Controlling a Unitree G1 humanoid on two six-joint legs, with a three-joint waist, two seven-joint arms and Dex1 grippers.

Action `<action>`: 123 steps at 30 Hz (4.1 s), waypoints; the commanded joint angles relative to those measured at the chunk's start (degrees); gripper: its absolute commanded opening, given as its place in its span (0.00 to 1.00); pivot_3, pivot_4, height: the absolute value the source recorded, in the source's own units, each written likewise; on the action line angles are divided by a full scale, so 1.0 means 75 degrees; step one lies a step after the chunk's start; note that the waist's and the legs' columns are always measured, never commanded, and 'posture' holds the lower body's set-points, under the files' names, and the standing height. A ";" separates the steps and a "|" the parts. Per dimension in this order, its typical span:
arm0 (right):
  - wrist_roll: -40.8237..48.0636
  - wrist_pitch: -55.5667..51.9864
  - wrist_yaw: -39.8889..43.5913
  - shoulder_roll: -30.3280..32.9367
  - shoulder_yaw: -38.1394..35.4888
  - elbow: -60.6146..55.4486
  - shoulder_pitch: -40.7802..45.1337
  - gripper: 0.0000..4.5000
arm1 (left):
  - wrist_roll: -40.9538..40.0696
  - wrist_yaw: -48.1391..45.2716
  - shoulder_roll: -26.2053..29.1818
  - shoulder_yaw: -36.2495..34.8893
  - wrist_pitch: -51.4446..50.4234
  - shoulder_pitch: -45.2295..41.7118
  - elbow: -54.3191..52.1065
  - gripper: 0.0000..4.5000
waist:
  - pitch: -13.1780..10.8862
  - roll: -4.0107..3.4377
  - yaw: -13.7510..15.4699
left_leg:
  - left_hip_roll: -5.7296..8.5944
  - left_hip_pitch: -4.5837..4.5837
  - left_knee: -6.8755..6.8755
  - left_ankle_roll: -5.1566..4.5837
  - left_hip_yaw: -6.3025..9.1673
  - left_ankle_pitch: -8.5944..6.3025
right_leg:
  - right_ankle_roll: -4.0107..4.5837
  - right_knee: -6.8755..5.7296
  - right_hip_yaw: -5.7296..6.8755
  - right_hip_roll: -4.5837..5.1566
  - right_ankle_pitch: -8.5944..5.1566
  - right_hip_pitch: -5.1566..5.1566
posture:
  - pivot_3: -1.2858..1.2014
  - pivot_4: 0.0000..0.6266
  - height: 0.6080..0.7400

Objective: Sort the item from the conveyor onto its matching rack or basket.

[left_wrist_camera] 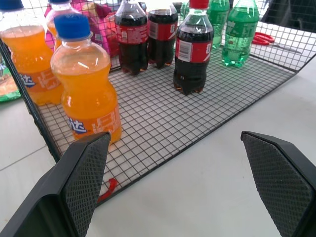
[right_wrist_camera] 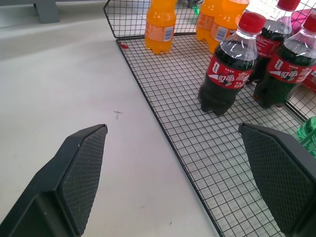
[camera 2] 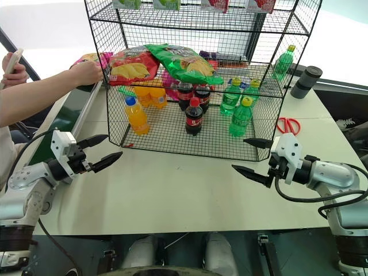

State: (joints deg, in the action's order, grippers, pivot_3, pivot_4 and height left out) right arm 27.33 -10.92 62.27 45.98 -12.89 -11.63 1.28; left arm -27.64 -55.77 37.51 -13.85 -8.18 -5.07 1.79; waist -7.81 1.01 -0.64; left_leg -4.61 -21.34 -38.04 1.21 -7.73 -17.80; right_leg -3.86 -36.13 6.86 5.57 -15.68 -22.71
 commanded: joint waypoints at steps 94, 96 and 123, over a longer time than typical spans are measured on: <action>0.0072 0.0061 0.0611 -0.1758 0.2049 0.0225 0.1857 1.00 | 0.4531 0.4471 0.2097 -0.1657 0.6003 0.2343 0.2580 0.01 | 0.0005 0.0008 -0.0029 | -0.0026 -0.0008 0.0010 -0.0010 -0.0029 -0.0008 | 0.0004 -0.0013 0.0004 0.0014 0.0002 -0.0064 | 0.52 0.24 0.90; 0.0046 0.0086 0.0597 -0.1769 0.2075 0.0230 0.1845 1.00 | 0.4093 0.4294 0.2042 -0.1763 0.5806 0.2270 0.2439 0.01 | 0.0006 0.0010 -0.0028 | -0.0026 -0.0008 0.0010 -0.0010 -0.0029 -0.0008 | 0.0004 -0.0013 0.0003 0.0015 0.0002 -0.0062 | 0.52 0.24 0.90; -0.0269 0.0470 0.0627 -0.1800 0.2131 0.0606 0.1905 1.00 | -0.2882 0.0947 0.1405 -0.2947 -0.0187 0.1683 -0.2587 0.01 | 0.0024 0.0040 -0.0016 | -0.0016 -0.0007 0.0004 0.0036 -0.0018 0.0018 | 0.0004 -0.0009 0.0001 0.0001 0.0002 -0.0021 | 0.52 0.24 0.90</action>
State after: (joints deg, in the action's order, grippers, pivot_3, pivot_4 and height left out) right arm 25.01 -8.32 66.86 32.33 3.77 -6.42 15.12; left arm -45.67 -47.49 48.08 -35.08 -7.54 7.41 -14.03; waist -7.64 1.31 -0.76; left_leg -4.73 -21.39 -38.01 1.48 -7.86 -17.66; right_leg -3.84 -36.20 6.86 5.57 -15.67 -22.87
